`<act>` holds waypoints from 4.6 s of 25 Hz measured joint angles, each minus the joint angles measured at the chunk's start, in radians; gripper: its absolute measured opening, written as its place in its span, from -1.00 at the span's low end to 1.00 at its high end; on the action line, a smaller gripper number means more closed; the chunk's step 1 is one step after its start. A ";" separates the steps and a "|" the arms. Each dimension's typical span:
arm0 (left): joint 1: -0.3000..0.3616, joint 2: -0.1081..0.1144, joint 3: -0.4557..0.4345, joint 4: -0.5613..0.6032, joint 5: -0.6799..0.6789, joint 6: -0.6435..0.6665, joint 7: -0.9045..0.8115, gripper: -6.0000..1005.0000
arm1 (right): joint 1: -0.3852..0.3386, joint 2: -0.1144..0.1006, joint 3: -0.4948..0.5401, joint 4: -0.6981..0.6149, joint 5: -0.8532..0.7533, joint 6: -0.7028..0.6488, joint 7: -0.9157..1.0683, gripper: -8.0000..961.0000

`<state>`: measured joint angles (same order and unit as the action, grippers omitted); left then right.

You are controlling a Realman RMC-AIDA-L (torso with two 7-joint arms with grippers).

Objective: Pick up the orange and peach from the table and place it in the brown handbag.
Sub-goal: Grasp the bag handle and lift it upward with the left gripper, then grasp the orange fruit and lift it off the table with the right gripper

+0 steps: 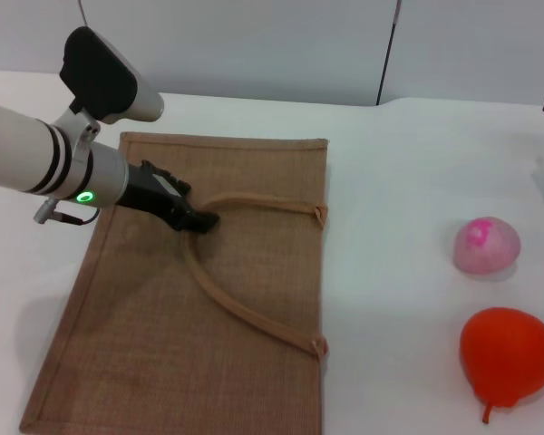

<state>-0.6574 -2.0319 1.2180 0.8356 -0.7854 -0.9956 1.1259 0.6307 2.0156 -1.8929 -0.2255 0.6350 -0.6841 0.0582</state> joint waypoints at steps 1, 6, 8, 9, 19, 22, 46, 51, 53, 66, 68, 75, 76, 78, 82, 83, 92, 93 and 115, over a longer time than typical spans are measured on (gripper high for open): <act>-0.003 0.000 0.001 -0.002 0.000 0.000 0.000 0.60 | 0.000 0.000 0.000 0.000 0.000 0.000 0.000 0.61; -0.017 -0.004 0.006 -0.007 -0.003 0.004 0.000 0.55 | 0.003 0.000 0.000 0.000 0.000 0.000 0.000 0.61; -0.017 -0.005 0.007 -0.007 -0.012 0.009 0.002 0.29 | 0.003 0.000 0.000 -0.001 0.000 0.000 0.000 0.61; -0.017 -0.006 0.007 -0.007 -0.013 0.009 0.002 0.29 | 0.003 0.000 0.001 -0.002 0.000 0.000 0.000 0.61; -0.027 -0.009 0.008 -0.036 -0.026 0.006 0.006 0.29 | 0.003 0.000 0.006 -0.006 0.000 0.000 0.000 0.61; -0.034 -0.009 0.008 -0.055 -0.027 0.005 0.004 0.29 | 0.003 0.000 0.007 -0.004 0.000 0.000 0.000 0.61; -0.048 -0.006 0.007 -0.075 -0.026 0.011 -0.006 -0.64 | 0.003 0.000 0.003 -0.001 0.000 0.000 0.000 0.62; -0.053 -0.002 0.001 -0.044 -0.026 0.002 -0.027 -0.74 | 0.003 -0.001 -0.001 -0.004 -0.006 0.000 0.000 0.62; -0.051 -0.003 0.001 -0.012 -0.026 -0.006 -0.029 -0.74 | 0.003 -0.001 -0.002 -0.006 -0.032 0.000 0.000 0.62; 0.059 0.000 -0.040 0.550 -0.021 -0.184 -0.148 -0.75 | -0.006 0.001 -0.002 -0.107 -0.116 0.104 -0.043 0.62; 0.062 0.000 -0.087 0.639 -0.025 -0.247 -0.161 -0.75 | -0.014 0.003 -0.001 -0.139 -0.117 0.136 -0.078 0.62; 0.065 0.000 -0.124 0.784 -0.026 -0.322 -0.169 -0.75 | -0.163 -0.008 0.032 -0.518 -0.118 0.365 -0.272 0.62; 0.065 0.000 -0.124 0.789 -0.026 -0.326 -0.169 -0.75 | -0.193 -0.009 0.048 -0.592 -0.118 0.414 -0.316 0.62; 0.065 -0.001 -0.122 0.806 -0.028 -0.338 -0.170 -0.75 | -0.233 -0.009 0.075 -0.700 -0.118 0.504 -0.382 0.62; 0.066 -0.003 -0.118 0.829 -0.049 -0.360 -0.166 -0.75 | -0.293 -0.008 0.121 -0.900 -0.118 0.729 -0.444 0.62; 0.067 -0.002 -0.118 0.836 -0.055 -0.364 -0.165 -0.75 | -0.302 -0.009 0.126 -0.939 -0.118 0.781 -0.447 0.62; 0.084 0.001 -0.124 0.875 -0.044 -0.378 -0.163 -0.75 | -0.367 -0.003 0.187 -1.282 -0.122 1.341 -0.509 0.62; 0.084 0.001 -0.124 0.874 -0.043 -0.377 -0.163 -0.75 | -0.363 -0.002 0.196 -1.315 -0.133 1.413 -0.511 0.62; 0.123 0.001 -0.122 0.881 0.016 -0.376 -0.170 -0.75 | -0.182 -0.001 0.249 -1.474 -0.235 2.280 -0.417 0.64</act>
<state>-0.5348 -2.0310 1.0956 1.7161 -0.7692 -1.3714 0.9564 0.4488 2.0145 -1.6442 -1.6992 0.3996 1.5956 -0.3583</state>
